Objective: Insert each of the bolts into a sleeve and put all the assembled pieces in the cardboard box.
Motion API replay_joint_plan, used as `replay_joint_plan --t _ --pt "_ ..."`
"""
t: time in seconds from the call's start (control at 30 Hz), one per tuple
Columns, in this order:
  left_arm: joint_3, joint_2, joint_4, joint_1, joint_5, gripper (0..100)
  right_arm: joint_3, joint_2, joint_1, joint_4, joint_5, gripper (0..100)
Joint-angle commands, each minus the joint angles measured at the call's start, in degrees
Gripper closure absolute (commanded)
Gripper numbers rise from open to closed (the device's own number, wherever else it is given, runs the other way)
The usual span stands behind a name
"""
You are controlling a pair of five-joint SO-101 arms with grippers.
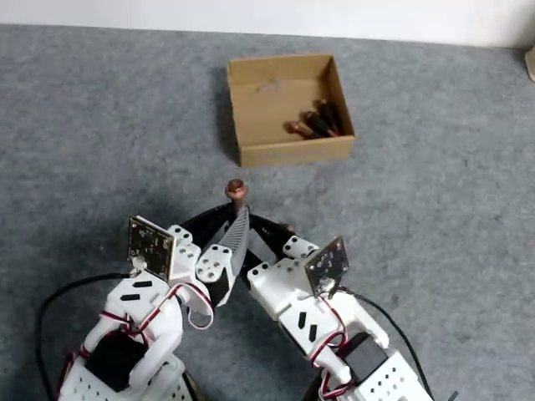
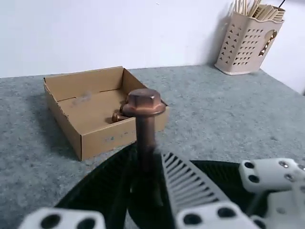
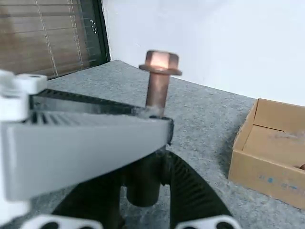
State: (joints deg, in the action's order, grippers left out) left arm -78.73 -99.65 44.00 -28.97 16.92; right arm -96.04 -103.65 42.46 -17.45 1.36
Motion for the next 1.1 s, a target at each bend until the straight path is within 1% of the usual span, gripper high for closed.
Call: replay_joint_plan --t 0.0,0.13,0.17,0.2,0.3,0.4,0.5,0.63,0.7,0.77,0.8,0.9,0.93,0.97,1.03,1.07 --pt "-0.22 0.66 1.41 1.36 0.35 93 -6.46 -1.36 -0.57 1.10 -0.53 99.4" --pt "1.71 0.75 1.67 1.19 0.26 71 -6.46 -1.36 -0.57 1.10 -0.44 99.4" --pt "2.33 0.75 1.76 1.10 0.26 68 -6.46 -1.36 -0.57 1.10 -0.35 99.4" --pt "3.12 0.75 1.76 1.10 0.26 66 -6.46 -1.36 -0.57 1.10 -0.35 99.4" --pt "6.11 0.75 1.49 1.10 -0.26 70 -6.46 -1.27 -0.48 1.01 -0.26 99.4" --pt "10.33 0.75 1.32 1.54 -3.60 75 -6.46 -1.01 -0.48 1.01 -0.26 99.4" --pt "15.34 0.75 1.32 3.47 -4.31 81 -6.55 -0.92 -0.48 1.01 -0.26 99.4" --pt "20.18 0.75 1.32 4.35 -4.31 92 -6.55 -0.92 -0.48 1.01 -0.26 99.4" --pt "19.74 0.75 1.58 4.35 -4.40 100 -6.55 -0.92 -0.48 1.01 -0.26 99.4" --pt "16.13 0.75 1.67 5.32 -4.40 98 -6.55 -0.92 -0.48 1.01 -0.26 99.4" --pt "13.14 0.66 1.67 7.25 -4.31 99 -6.55 -0.92 -0.48 1.01 -0.35 99.4" --pt "-0.40 0.75 1.05 16.57 -4.31 99 -6.55 -0.92 -0.84 0.92 -0.35 99.4" --pt "-4.26 0.75 -1.49 19.82 -4.66 99 -6.55 -0.92 -0.92 0.84 -0.44 99.4" --pt "-6.81 0.75 -6.24 22.29 -4.66 99 -6.55 -0.92 -1.01 0.75 -0.44 99.4" --pt "-9.98 0.84 -13.71 23.96 -4.48 99 -6.20 -0.92 -2.68 -1.80 -0.53 99.4" --pt "-10.95 0.92 -14.24 23.96 -4.57 99 -6.11 -0.92 -3.56 -4.18 -0.53 99.4"
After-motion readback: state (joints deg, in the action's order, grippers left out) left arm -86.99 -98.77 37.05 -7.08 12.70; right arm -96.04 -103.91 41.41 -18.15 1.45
